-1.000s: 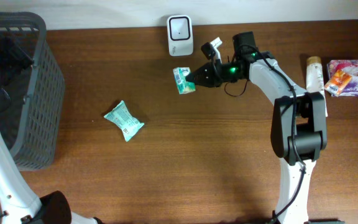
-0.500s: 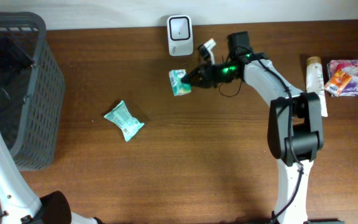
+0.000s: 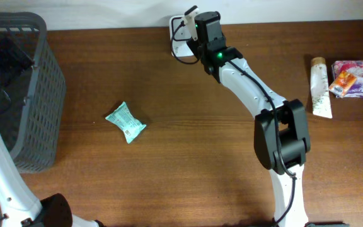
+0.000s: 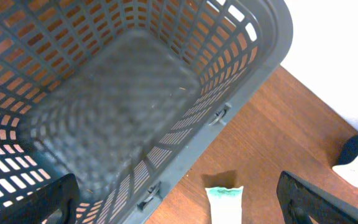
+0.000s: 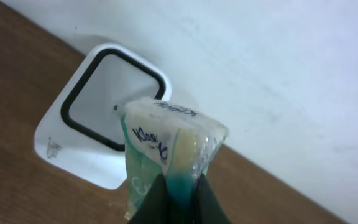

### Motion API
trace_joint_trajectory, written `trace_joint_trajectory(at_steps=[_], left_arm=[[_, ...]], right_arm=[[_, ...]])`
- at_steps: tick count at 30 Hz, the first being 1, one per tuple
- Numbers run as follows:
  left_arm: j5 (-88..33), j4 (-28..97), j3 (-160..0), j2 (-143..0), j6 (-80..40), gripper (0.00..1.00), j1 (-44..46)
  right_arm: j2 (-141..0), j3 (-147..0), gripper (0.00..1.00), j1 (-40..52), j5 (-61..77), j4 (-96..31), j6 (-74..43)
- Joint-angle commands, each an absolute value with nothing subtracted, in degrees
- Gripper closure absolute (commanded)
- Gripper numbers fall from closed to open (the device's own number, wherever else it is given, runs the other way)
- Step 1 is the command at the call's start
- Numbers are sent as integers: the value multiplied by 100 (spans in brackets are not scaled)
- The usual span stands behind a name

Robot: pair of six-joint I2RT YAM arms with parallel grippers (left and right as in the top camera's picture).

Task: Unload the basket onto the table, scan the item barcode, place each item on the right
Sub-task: 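Lift the small teal box and hold it at the scanner, then carry the teal box to the right table edge and release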

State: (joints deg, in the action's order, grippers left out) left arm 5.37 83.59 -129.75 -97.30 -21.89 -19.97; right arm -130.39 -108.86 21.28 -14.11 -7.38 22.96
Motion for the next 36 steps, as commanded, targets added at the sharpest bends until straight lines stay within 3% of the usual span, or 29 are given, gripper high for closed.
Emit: trace_joint_trajectory(at_steps=[1, 8, 15, 19, 26, 30, 36], left_arm=[[580, 8364, -13017, -9727, -2095, 1, -2027], [580, 8364, -13017, -9727, -2095, 1, -2027], [580, 8364, -13017, -9727, -2095, 1, -2027], [580, 8364, -13017, -9727, -2095, 1, -2027], [580, 8364, -13017, -9727, -2095, 1, -2027], [580, 8364, -13017, -9727, -2095, 1, -2027], [580, 8364, -13017, -9727, -2095, 1, -2027]], right_arm=[[-13415, -10984, 96, 2110, -1219, 91, 2766], [-13808, -10984, 96, 2104, -530, 1050, 3164], [-13351, -10984, 96, 1999, -2624, 1339, 1944], [-12597, -10984, 96, 1463, -4038, -314, -115], [-12077, -10984, 96, -464, -4010, -4971, -4165], [-12079, -10984, 96, -1404, -3607, -6195, -5052], [-12243, -10947, 95, -2248, -2910, -6287, -5050]])
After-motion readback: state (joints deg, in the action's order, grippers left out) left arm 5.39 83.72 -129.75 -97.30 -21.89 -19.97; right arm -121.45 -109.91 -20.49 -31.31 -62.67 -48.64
